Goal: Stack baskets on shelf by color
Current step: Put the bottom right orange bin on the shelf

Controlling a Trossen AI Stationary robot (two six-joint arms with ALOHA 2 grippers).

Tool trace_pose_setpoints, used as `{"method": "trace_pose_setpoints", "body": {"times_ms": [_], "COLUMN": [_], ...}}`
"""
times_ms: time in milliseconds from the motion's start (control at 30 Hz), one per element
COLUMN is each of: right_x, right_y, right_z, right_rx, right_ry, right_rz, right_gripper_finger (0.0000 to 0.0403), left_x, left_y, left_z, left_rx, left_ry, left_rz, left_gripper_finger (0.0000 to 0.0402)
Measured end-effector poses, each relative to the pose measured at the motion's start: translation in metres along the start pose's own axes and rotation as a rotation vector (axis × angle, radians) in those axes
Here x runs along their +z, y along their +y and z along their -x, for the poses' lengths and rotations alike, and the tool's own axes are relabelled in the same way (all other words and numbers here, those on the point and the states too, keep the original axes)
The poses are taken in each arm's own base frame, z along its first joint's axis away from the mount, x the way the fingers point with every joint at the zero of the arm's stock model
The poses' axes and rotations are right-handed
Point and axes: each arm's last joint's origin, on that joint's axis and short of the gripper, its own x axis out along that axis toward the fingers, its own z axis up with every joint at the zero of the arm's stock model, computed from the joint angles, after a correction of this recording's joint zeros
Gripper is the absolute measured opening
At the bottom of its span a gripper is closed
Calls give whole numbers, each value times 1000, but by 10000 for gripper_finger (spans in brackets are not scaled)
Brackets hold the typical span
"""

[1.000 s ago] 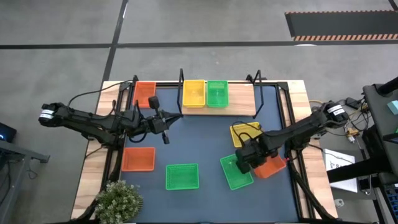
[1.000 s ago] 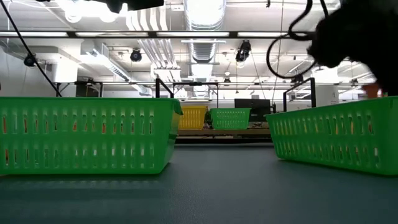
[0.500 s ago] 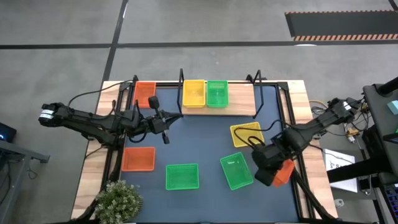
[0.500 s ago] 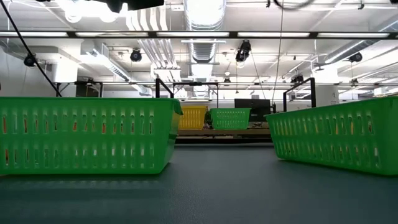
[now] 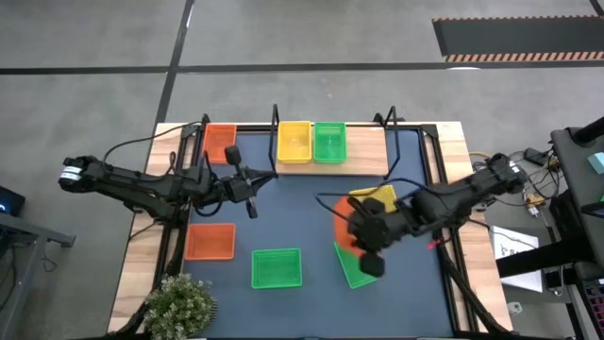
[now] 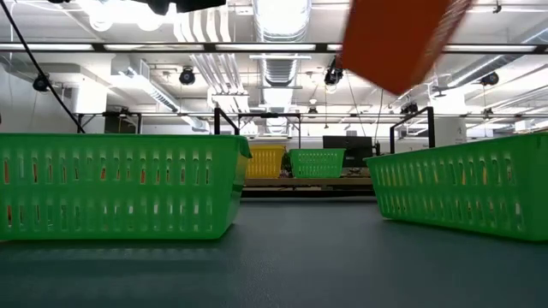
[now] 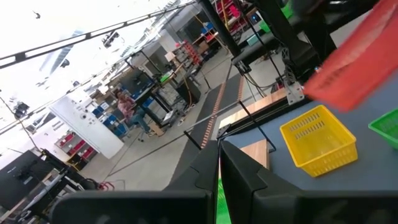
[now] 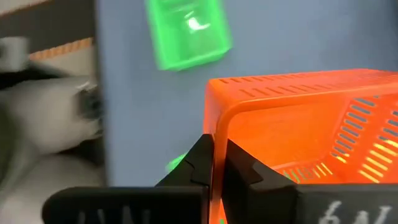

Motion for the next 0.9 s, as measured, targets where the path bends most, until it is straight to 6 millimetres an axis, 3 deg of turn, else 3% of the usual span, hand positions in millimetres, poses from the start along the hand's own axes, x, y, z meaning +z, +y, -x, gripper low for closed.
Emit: {"method": "trace_pose_setpoints", "body": {"times_ms": [167, 367, 600, 900], "right_x": [27, 45, 59, 56], "right_y": [-27, -77, -150, -242], "right_z": [-10, -22, -27, -16], "right_rx": [-193, -412, -465, -382], "right_ry": [8, 213, 371, 390], "right_rz": [124, 304, 370, 234], "right_gripper_finger": [8, 8, 8, 8], "left_x": [-3, -3, -3, -4], "left_y": [-2, -2, -2, -2], "left_z": [1, 1, 1, 1], "left_rx": [-6, -6, -6, -8], "left_ry": [8, 7, 8, 9], "left_rz": [-13, -14, -15, -32], "left_gripper_finger": [0, 0, 0, 0]}}
